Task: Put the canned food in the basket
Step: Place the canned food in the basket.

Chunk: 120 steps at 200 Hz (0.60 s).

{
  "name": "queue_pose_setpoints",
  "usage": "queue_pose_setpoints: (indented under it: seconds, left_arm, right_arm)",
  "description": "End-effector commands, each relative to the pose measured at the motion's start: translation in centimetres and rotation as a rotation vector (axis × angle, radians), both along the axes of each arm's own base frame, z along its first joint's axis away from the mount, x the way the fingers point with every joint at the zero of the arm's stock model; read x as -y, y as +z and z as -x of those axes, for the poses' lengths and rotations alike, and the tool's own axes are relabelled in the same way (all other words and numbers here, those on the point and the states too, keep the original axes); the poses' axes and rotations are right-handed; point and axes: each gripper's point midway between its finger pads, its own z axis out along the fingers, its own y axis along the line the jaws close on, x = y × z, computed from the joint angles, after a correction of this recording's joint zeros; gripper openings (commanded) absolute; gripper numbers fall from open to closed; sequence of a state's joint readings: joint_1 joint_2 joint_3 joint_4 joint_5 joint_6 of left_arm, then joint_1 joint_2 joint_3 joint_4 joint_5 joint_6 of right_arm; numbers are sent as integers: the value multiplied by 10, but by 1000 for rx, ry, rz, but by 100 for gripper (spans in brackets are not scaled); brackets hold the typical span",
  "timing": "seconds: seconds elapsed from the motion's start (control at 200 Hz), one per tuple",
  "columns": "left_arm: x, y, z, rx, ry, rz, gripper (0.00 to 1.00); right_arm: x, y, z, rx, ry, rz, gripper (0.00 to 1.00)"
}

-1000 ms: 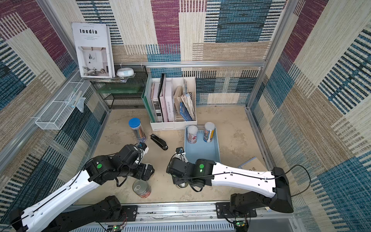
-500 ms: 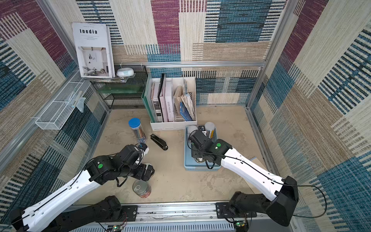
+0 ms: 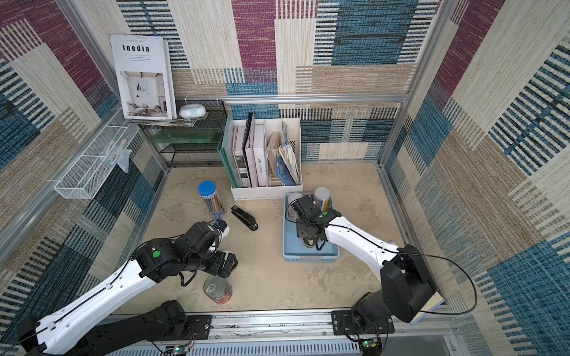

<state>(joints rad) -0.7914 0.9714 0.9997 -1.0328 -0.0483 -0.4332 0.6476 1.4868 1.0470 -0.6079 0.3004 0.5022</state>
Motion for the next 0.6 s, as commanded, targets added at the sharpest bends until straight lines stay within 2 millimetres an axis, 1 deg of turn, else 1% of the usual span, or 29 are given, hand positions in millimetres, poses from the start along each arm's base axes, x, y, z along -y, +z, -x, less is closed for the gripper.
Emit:
queue_pose_setpoints:
  seconds: [0.0, 0.275, 0.341, 0.491, 0.596]
  left_arm:
    - [-1, 2, -4, 26, 6, -2, 99]
    - [-3, 2, -1, 24, 13, 11, 99]
    - [-3, 5, 0, 30, 13, 21, 99]
    - [-4, 18, 3, 44, 26, 60, 99]
    - [-7, 20, 6, 40, 35, 62, 99]
  right_arm:
    - [-10, -3, -16, 36, 12, -22, 61]
    - [-3, -31, -27, -1, -21, -17, 60]
    - [-1, -39, -27, -18, -29, -12, 60]
    - [-1, -50, -29, -34, -31, -15, 60]
    - [1, -57, -29, -48, -35, 1, 61]
